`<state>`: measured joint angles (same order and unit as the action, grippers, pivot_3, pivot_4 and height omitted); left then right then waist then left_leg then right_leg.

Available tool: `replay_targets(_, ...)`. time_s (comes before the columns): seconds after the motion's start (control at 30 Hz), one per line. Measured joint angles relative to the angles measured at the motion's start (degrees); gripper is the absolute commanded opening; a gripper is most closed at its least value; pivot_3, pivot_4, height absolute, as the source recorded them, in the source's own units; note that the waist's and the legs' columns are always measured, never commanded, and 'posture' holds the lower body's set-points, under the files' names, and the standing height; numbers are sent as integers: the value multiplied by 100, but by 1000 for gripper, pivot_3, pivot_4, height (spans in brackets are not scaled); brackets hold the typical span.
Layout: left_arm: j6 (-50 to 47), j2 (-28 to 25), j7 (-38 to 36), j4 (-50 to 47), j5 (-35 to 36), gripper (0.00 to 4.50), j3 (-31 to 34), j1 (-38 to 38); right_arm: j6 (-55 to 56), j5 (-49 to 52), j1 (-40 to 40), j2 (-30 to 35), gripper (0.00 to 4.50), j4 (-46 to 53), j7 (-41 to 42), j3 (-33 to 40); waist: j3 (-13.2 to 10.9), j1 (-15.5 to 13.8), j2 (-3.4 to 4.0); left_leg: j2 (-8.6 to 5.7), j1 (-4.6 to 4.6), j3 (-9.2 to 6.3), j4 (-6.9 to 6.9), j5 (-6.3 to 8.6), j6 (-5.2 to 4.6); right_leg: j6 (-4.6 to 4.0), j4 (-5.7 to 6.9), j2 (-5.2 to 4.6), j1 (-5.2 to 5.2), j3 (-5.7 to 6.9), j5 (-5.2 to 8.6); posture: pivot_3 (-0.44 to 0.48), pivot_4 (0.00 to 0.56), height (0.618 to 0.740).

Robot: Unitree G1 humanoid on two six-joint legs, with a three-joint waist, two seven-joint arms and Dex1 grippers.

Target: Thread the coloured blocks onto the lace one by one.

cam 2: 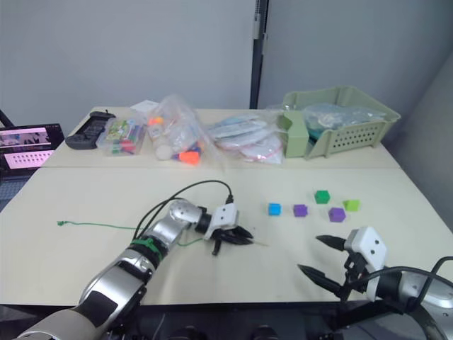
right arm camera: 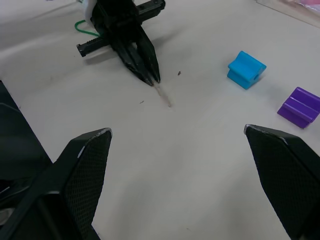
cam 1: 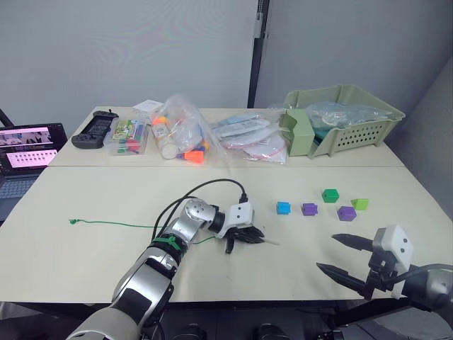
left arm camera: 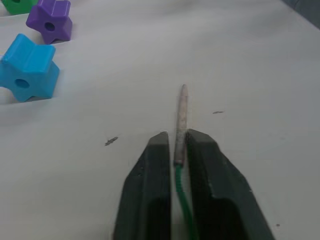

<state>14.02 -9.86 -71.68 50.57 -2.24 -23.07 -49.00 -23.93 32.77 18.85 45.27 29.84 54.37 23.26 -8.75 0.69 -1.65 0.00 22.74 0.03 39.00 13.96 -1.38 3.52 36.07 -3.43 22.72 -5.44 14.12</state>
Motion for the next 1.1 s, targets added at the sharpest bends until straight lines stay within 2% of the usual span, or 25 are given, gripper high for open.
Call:
replay_targets(0.17,-183,-187,48,-655,-282,41,-208,90,-12,3,-69,-90,4500,122,-162,-19,0,21,0,4,-14,-2,-6,1,0,-1,-1,1,-8,-1,1,0,150,740)
replay_targets(0.4,-643,-386,37,-1346,-268,41,-187,290,-20,-36,-150,-242,4500,115,-477,-33,0,31,0,6,-13,-8,-10,2,-1,-2,-1,2,-3,-3,3,0,150,740)
replay_targets(0.57,-1523,-1081,-426,-2459,260,41,195,729,-37,-461,-260,-563,4500,-352,-1199,20,0,42,1,10,21,-10,-8,1,-1,-6,16,1,48,-9,1,0,150,740)
replay_targets(0.67,-2122,-1472,-654,-3310,703,41,431,999,-202,-630,-722,-930,4500,-749,-1997,99,1,28,3,21,22,-8,-8,1,-1,-7,15,-4,49,-10,0,0,150,740)
replay_targets(0.83,-2701,-1943,-686,-4187,910,41,519,1305,-460,-999,-1645,-1249,4500,-1521,-3062,101,2,7,6,16,22,-5,-7,0,-1,-7,11,-7,46,-9,0,0,150,740)
replay_targets(0.93,-2925,-1999,-557,-4506,931,41,533,1435,-540,-1227,-2494,-1294,4500,-2308,-3547,45,1,20,7,5,21,-2,-7,0,-1,-8,12,-7,48,-11,-1,0,150,740)
replay_targets(1.1,-3147,-2055,-404,-4964,1024,41,563,1676,-530,-1609,-3445,-1292,4500,-3505,-3897,-204,1,32,8,7,20,-4,-18,1,-2,-10,14,-3,51,-7,-2,0,150,740)
